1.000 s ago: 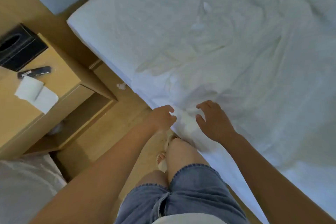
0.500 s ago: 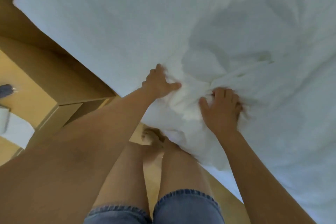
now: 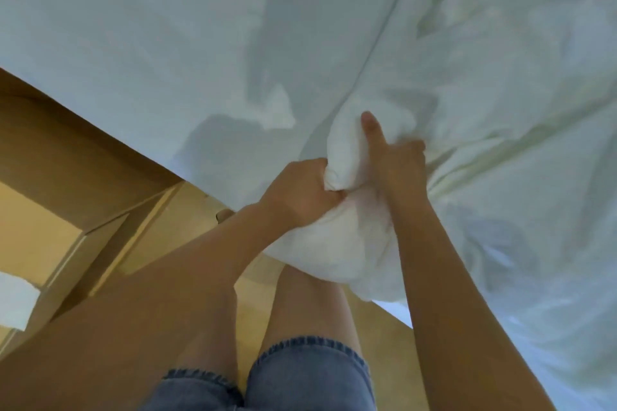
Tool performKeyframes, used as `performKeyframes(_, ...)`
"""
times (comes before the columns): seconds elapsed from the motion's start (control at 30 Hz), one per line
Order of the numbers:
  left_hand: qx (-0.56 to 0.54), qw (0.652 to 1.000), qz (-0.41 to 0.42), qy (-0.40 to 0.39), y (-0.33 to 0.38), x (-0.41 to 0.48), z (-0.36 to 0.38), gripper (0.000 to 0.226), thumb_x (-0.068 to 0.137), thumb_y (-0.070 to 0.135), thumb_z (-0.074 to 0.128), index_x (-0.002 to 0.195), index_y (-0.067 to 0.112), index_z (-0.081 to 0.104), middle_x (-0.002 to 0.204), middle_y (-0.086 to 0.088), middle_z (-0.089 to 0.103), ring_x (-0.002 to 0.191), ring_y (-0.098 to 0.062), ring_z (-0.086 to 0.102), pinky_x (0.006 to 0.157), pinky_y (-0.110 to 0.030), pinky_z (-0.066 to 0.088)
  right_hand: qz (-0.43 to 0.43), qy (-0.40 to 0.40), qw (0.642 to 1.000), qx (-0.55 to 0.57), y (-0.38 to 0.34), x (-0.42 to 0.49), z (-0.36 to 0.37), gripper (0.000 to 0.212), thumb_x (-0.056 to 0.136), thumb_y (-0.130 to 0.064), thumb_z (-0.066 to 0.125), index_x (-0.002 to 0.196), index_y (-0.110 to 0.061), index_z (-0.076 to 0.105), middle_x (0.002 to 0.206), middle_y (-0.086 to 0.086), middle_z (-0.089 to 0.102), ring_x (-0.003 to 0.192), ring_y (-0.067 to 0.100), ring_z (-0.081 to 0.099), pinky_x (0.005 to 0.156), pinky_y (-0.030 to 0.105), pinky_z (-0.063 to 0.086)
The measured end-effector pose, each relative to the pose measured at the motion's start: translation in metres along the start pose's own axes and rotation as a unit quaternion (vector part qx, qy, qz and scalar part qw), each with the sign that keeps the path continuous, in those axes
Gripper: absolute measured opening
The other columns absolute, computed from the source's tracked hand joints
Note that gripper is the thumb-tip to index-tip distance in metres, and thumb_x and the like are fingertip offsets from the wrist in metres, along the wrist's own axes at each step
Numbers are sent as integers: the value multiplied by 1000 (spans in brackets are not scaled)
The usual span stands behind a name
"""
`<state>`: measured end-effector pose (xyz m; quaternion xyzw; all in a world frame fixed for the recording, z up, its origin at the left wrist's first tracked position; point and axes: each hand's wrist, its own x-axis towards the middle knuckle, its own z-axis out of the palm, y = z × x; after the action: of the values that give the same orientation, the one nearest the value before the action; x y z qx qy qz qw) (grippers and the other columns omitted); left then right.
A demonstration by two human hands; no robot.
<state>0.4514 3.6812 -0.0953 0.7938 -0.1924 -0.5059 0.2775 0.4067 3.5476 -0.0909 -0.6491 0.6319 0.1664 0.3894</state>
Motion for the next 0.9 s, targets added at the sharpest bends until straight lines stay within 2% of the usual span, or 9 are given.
performKeyframes(0.07, 5, 999, 31, -8, 1, -14, -16, 10, 86, 31, 61, 90, 21, 59, 86, 4, 62, 84, -18, 60, 62, -22, 34, 42, -15, 999, -21, -20, 5, -3, 90, 70, -71, 62, 127, -2, 47, 111, 9, 60, 96, 29, 61, 86, 40, 53)
performKeyframes(0.13, 4, 999, 45, -14, -2, -30, -42, 12, 87, 29, 61, 88, 18, 57, 84, 3, 61, 84, -19, 60, 56, -20, 31, 44, -84, 995, -29, -41, 3, -3, 50, 81, -41, 66, 115, -5, 56, 89, 7, 58, 78, 25, 62, 70, 36, 57)
performKeyframes(0.2, 11, 999, 47, 4, -8, -43, -84, 16, 87, 31, 61, 82, 17, 56, 78, 5, 58, 81, -18, 59, 57, -17, 36, 29, -145, 989, -10, -74, -15, 2, 15, 86, -18, 58, 80, -5, 58, 64, 7, 54, 51, 17, 54, 41, 22, 46)
performKeyframes(0.27, 15, 997, 50, 57, -19, -57, -141, 19, 86, 35, 63, 88, 17, 62, 84, 7, 61, 80, -14, 57, 59, -17, 35, -73, -140, 986, 51, -111, -36, 14, 28, 88, -14, 52, 60, -12, 47, 41, 0, 46, 32, 11, 42, 32, 13, 27)
performKeyframes(0.43, 69, 954, -28, 290, -94, -109, -296, 32, 75, 44, 72, 77, 13, 65, 76, 1, 67, 79, -22, 61, 63, -29, 33, -297, -199, 912, 199, -239, -123, 107, 18, 76, -26, 53, 60, -17, 57, 55, -9, 56, 55, 9, 55, 53, 25, 41)
performKeyframes(0.57, 121, 898, -100, 411, -158, -82, -356, 48, 72, 56, 70, 64, 21, 37, 57, 6, 44, 59, -22, 46, 47, -28, 26, -285, -214, 903, 241, -305, -139, 193, 23, 80, -42, 55, 79, -19, 55, 69, -2, 59, 67, 18, 59, 69, 37, 49)
performKeyframes(0.67, 115, 912, -159, 359, -189, -30, -353, 58, 66, 63, 71, 93, 18, 48, 84, 2, 54, 76, -19, 53, 55, -29, 39, -258, -221, 934, 115, -296, -98, 228, 24, 96, -35, 46, 85, -15, 51, 84, 10, 57, 80, 25, 55, 73, 37, 47)
performKeyframes(0.77, 101, 945, -217, 224, -219, 7, -325, 93, 65, 70, 68, 136, 18, 38, 132, -7, 46, 122, -28, 46, 95, -41, 41, -198, -232, 952, -16, -254, -68, 243, 30, 94, -46, 46, 88, -17, 52, 94, 13, 53, 87, 22, 49, 79, 35, 46)
performKeyframes(0.9, 49, 946, -243, 207, -239, 12, -303, 108, 55, 83, 61, 137, 17, 38, 135, -4, 48, 122, -28, 48, 99, -44, 40, -166, -162, 962, -144, -205, -66, 239, 68, 85, -65, 47, 94, 0, 64, 97, 20, 64, 96, 31, 61, 94, 42, 47)
